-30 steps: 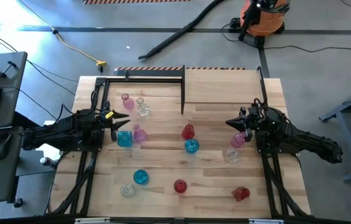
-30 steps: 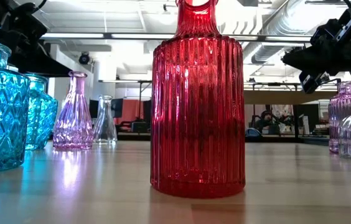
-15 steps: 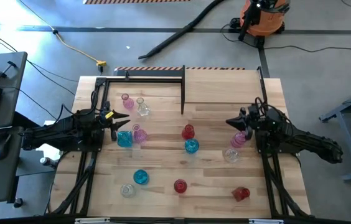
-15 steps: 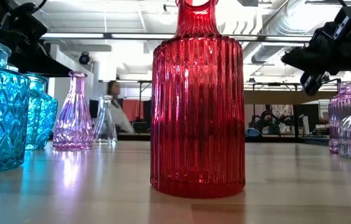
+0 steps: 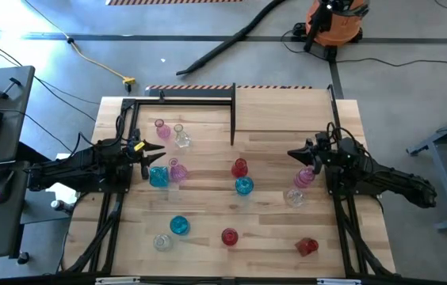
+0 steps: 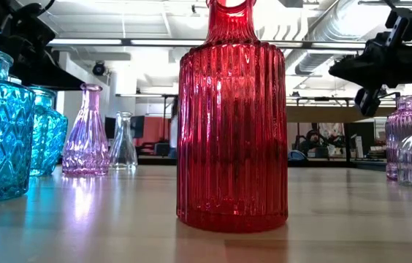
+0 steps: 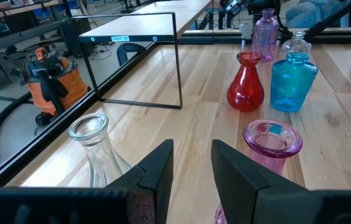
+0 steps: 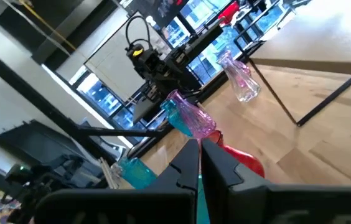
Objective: Sort vases onto shelf
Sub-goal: Put the bottom right purple vase on the shelf
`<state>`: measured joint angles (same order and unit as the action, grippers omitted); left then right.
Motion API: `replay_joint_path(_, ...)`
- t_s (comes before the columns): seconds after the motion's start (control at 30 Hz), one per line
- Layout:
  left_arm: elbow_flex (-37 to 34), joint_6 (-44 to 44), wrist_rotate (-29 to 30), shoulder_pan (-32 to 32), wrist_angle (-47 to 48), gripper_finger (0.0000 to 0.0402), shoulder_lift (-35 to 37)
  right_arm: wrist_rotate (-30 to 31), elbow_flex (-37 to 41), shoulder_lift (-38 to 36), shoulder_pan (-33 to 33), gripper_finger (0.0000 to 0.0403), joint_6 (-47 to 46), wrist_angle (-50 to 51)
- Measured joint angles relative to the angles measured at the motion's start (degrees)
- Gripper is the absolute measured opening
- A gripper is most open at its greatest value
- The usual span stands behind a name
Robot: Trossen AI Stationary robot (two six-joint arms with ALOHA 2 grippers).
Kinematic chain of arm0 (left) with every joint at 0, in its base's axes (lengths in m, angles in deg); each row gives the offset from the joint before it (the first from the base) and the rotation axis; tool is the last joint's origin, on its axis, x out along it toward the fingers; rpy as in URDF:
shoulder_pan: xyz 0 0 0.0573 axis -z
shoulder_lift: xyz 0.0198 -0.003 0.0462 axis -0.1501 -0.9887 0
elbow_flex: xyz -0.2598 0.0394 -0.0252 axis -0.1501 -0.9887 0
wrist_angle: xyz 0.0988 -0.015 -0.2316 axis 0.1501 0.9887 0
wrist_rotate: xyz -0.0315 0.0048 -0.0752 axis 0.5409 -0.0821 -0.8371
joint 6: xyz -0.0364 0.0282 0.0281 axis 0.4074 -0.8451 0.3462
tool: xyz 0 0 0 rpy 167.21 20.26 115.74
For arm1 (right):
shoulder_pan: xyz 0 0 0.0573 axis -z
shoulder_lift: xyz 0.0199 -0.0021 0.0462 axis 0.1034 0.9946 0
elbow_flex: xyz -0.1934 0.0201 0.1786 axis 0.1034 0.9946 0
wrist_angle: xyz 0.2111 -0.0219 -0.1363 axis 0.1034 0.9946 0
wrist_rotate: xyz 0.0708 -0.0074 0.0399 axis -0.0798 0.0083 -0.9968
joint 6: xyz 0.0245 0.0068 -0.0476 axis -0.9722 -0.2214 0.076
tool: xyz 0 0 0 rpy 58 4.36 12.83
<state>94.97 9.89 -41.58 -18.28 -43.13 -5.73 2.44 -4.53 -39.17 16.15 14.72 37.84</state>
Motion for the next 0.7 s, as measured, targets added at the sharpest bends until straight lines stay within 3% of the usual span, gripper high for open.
replay_joint_path(0.27, 0.0, 0.0, 0.0, 0.0, 0.0, 0.0101, 0.0, 2.0, 0.0, 0.0, 0.0, 0.0000, 0.6, -0.4)
replay_joint_path(0.53, 0.0, 0.0, 0.0, 0.0, 0.0, 0.0101, 0.0, 4.1, 0.0, 0.0, 0.0, 0.0000, -8.6, -5.0)
replay_joint_path(0.7, 0.0, 0.0, 0.0, 0.0, 0.0, 0.0101, 0.0, 4.0, -3.4, 0.0, 0.0, 0.0000, -7.2, -5.2)
